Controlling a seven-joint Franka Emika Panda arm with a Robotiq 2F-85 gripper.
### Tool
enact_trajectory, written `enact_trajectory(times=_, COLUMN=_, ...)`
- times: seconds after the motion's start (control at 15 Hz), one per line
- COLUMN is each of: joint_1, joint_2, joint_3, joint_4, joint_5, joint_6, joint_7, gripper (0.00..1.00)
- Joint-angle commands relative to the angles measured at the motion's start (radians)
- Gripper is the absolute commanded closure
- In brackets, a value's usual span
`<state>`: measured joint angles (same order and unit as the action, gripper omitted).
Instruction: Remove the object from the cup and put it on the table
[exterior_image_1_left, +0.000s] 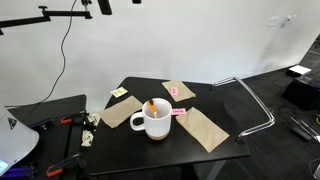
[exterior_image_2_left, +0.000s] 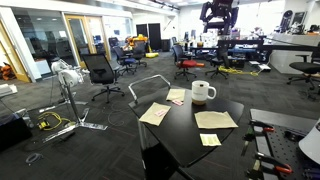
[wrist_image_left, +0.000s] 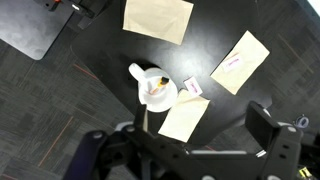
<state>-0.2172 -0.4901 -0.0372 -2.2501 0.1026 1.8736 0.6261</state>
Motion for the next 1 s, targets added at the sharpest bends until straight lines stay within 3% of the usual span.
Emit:
enact_trajectory(times=0.0, joint_1=-0.039, joint_2=0.013, joint_3=-0.039, joint_4=-0.011, joint_5=0.029, joint_6=0.047, joint_7=0.054, gripper=0.00)
enact_trajectory(times=0.6, joint_1=-0.058, joint_2=0.170, joint_3=-0.121, joint_4=-0.046, joint_5=0.097, joint_6=0.225, joint_7=0.044, gripper=0.00)
enact_trajectory(times=0.93, joint_1=-0.049, joint_2=0.266, joint_3=-0.134, joint_4=-0.043, joint_5=0.125, joint_6=0.215, joint_7=0.040, gripper=0.00)
